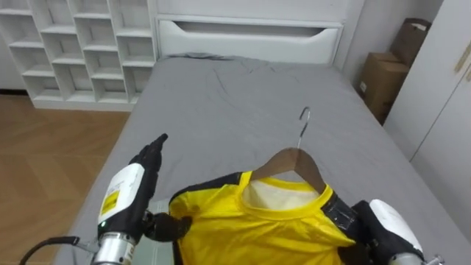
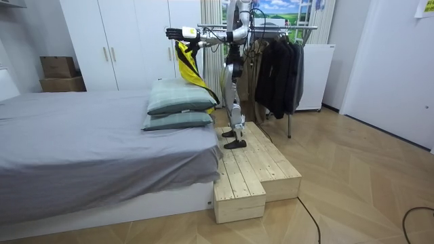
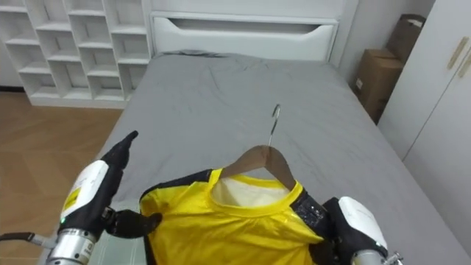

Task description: Hang clothes

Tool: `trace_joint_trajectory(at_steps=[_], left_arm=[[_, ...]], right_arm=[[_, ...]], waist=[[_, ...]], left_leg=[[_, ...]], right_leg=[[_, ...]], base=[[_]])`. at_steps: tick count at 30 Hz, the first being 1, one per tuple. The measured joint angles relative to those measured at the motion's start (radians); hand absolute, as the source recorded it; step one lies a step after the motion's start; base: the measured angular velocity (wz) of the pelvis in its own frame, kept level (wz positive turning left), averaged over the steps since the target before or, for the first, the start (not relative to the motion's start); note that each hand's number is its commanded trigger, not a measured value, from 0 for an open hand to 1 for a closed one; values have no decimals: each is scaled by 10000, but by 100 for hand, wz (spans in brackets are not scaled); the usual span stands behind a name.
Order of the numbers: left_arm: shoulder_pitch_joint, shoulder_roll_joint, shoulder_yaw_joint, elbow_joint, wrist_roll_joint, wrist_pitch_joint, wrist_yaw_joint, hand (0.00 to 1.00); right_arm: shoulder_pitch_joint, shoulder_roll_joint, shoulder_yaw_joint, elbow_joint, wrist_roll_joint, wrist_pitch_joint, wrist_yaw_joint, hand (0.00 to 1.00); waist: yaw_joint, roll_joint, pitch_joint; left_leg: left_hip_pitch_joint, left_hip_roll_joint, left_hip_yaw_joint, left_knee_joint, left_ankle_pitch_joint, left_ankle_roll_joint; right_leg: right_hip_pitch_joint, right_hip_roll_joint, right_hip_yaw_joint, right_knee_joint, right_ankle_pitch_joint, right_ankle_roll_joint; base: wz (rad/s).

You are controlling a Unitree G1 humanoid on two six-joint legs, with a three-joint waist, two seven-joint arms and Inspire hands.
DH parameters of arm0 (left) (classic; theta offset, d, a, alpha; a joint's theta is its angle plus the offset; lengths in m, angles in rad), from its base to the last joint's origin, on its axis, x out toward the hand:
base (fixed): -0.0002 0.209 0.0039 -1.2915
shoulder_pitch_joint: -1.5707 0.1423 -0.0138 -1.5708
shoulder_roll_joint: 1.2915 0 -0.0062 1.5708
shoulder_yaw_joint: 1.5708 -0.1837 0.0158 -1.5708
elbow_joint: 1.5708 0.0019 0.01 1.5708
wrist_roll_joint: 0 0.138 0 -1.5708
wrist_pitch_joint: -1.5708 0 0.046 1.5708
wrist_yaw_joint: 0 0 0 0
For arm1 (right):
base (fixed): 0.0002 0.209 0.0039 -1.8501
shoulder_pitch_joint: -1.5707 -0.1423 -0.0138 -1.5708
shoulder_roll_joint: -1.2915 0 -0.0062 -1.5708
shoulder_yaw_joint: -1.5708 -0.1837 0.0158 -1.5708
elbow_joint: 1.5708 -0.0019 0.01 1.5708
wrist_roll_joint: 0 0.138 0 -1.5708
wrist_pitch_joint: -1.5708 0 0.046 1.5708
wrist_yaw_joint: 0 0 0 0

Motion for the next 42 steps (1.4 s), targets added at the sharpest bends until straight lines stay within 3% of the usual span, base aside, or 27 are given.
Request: trace_joint_trajectory(at_steps=[7, 16, 23, 26, 33, 38, 42], left_arm=[[268, -4, 720, 4, -29, -52, 532, 0], [924, 5, 1963, 105, -503, -64, 711, 0], [1247, 2, 2195, 864, -801, -49, 723, 0], [1433, 0, 2190, 1960, -1165, -27, 700, 0], [2128, -75, 2268, 4882, -1990, 25, 578, 0], [2398, -167, 2869, 6575, -2061, -138, 439, 0], [2791, -171, 2964, 8204, -2904, -183, 381, 0]], right_arm=[[365, -194, -687, -1, 183, 3, -125, 100], [623, -211, -2030, -61, 301, 12, -289, 100], [1329, -254, -2255, -1357, 325, 177, -289, 100], [1331, -334, -2309, -1428, 324, 202, -288, 100], [1739, -306, -2496, -1876, -49, 224, -345, 100], [1922, -306, -2569, -3069, -170, 216, -367, 100], [2337, -307, -2594, -3710, -71, 136, -553, 100]], waist=[[-227, 48, -42], [-509, -79, 15], [-518, -67, 10], [-481, 17, -16], [-497, -7, 32], [-445, 10, 31], [-437, -65, 10]], left_leg=[[24, 27, 155, -9, 16, 12], [-12, 48, 316, -176, 10, 13], [7, 64, 458, -277, 11, 12], [115, 77, 572, -335, 10, 13], [317, 83, 657, -475, -50, 12], [323, 123, 867, -495, -50, 11], [346, 145, 1044, -488, -65, -9]], right_leg=[[-42, -5, 55, 44, 2, 0], [-226, 15, 285, 34, 1, 0], [-302, 25, 333, 49, 2, 0], [-290, 28, 489, 58, 2, 0], [-214, 79, 586, 86, 1, 1], [-384, 138, 897, 191, -3, 2], [-490, 173, 1071, 185, -14, 4]], base=[[-2], [-7], [-5], [-13], [-5], [-16], [-12]])
